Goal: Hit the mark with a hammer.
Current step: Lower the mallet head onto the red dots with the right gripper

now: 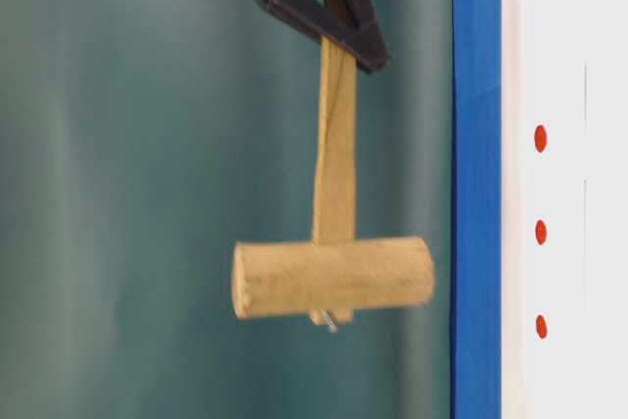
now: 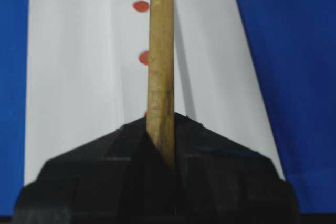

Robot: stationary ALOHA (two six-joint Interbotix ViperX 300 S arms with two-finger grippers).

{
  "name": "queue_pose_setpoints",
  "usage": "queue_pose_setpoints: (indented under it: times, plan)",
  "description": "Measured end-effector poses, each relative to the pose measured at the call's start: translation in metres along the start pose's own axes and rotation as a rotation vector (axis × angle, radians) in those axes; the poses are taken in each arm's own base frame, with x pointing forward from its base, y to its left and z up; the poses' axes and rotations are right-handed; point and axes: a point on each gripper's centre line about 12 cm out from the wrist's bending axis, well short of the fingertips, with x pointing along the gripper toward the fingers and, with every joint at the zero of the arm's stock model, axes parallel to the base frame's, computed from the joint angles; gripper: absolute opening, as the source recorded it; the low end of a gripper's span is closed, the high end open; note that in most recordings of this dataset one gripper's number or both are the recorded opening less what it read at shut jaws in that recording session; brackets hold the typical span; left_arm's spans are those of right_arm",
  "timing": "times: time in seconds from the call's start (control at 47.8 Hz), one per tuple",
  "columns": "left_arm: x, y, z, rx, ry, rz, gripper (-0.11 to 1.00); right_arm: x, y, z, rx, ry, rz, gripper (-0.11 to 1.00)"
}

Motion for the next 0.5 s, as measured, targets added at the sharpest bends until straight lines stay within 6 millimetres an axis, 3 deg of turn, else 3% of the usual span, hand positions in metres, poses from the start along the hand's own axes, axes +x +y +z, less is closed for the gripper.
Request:
queue_pose_setpoints:
  times: [0.251,0.502]
  plan:
    - [0.000,0.000,0.000,0.002,0.000,0.000,0.84,-0.001,0.000,-0.007,-0.004,0.015,-0.002,0.02]
    - [0.000,0.000,0.000,0.000,0.000,0.000,0.84,0.037,-0.001,-0.063,0.032,0.229,-0.036,0.02]
